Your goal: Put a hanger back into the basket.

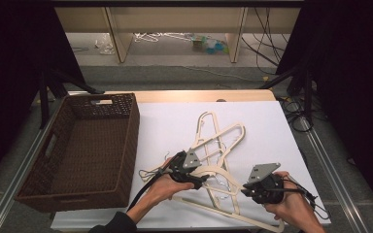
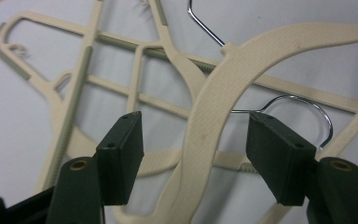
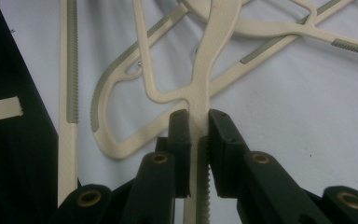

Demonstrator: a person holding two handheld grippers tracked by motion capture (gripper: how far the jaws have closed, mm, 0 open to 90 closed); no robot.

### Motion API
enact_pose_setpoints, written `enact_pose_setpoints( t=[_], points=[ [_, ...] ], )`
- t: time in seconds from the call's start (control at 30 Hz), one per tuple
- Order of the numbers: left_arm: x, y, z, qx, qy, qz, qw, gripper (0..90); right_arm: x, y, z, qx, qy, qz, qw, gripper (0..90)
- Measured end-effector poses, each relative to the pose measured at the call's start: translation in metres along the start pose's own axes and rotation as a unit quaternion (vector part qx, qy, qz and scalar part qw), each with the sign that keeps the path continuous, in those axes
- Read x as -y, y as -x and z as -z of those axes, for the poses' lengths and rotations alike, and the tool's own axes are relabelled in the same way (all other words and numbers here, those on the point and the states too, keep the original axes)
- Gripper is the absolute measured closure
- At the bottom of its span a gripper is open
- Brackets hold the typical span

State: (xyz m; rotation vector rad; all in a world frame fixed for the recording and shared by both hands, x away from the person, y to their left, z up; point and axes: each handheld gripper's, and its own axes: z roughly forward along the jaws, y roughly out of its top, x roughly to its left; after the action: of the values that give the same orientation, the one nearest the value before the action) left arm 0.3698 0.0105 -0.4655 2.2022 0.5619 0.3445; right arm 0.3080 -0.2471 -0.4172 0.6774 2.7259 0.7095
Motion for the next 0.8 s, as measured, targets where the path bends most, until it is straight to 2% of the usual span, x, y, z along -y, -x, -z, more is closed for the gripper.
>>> enact_pose_setpoints(
  t=[0.03, 0.13, 0.2, 0.23, 0.27, 0.3, 0.33, 0.4, 0.47, 0.5, 0.53, 0.57, 0.6, 0.63, 0.73, 0.8],
  points=[
    [-0.003, 0.001, -0.005, 0.008, -0.004, -0.014, 0.9999, 41.9, 0.0, 0.0, 0.001, 0.002, -0.002, 0.002, 1.0, 80.1],
    [-0.005, 0.001, -0.009, 0.013, -0.005, -0.021, 0.9997, 47.0, 0.0, 0.001, 0.002, -0.004, -0.009, 0.006, 0.9999, 80.1],
    [-0.008, 0.001, -0.01, 0.021, -0.003, -0.023, 0.9995, 51.7, 0.001, 0.0, 0.002, 0.003, 0.001, 0.009, 1.0, 80.0],
    [-0.009, 0.001, -0.01, 0.019, -0.003, -0.032, 0.9993, 57.8, 0.0, -0.001, 0.004, 0.002, -0.002, 0.002, 1.0, 80.0],
    [-0.012, 0.002, -0.007, 0.03, 0.002, -0.042, 0.9987, 60.4, 0.0, -0.001, 0.004, 0.004, 0.003, 0.008, 1.0, 80.0],
    [-0.013, 0.002, -0.006, 0.032, 0.001, -0.05, 0.9982, 62.8, 0.0, -0.001, 0.004, 0.004, 0.004, 0.009, 0.9999, 80.0],
    [-0.013, 0.002, -0.006, 0.032, 0.001, -0.05, 0.9982, 63.7, 0.0, -0.001, 0.004, 0.004, 0.004, 0.009, 0.9999, 80.0],
    [-0.016, 0.002, -0.002, 0.034, -0.006, -0.075, 0.9966, 65.9, 0.001, 0.0, 0.006, 0.001, 0.007, 0.018, 0.9998, 80.0],
    [-0.019, 0.002, 0.002, 0.042, -0.005, -0.082, 0.9958, 66.5, 0.001, 0.0, 0.006, 0.001, 0.009, 0.019, 0.9998, 80.0],
    [-0.021, 0.003, 0.005, 0.041, -0.005, -0.088, 0.9953, 67.1, 0.001, 0.001, 0.008, -0.003, 0.009, 0.03, 0.9995, 79.9],
    [-0.025, 0.005, 0.012, 0.039, -0.003, -0.104, 0.9938, 68.1, 0.002, 0.002, 0.009, -0.001, 0.02, 0.031, 0.9993, 79.9],
    [-0.027, 0.007, 0.015, 0.041, -0.003, -0.11, 0.9931, 68.7, 0.003, 0.004, 0.011, 0.0, 0.02, 0.035, 0.9992, 79.8],
    [-0.027, 0.007, 0.015, 0.041, -0.003, -0.11, 0.9931, 69.4, 0.003, 0.004, 0.011, 0.0, 0.02, 0.035, 0.9992, 79.8],
    [-0.03, 0.008, 0.019, 0.045, -0.006, -0.117, 0.9921, 69.4, 0.003, 0.004, 0.012, 0.0, 0.023, 0.035, 0.9991, 79.6],
    [-0.035, 0.012, 0.029, 0.048, -0.005, -0.131, 0.9902, 72.7, 0.004, 0.005, 0.017, 0.007, 0.03, 0.037, 0.9988, 71.7],
    [-0.038, 0.014, 0.038, 0.055, -0.006, -0.137, 0.9891, 73.5, 0.003, 0.005, 0.019, 0.007, 0.034, 0.036, 0.9987, 69.5]
  ],
)
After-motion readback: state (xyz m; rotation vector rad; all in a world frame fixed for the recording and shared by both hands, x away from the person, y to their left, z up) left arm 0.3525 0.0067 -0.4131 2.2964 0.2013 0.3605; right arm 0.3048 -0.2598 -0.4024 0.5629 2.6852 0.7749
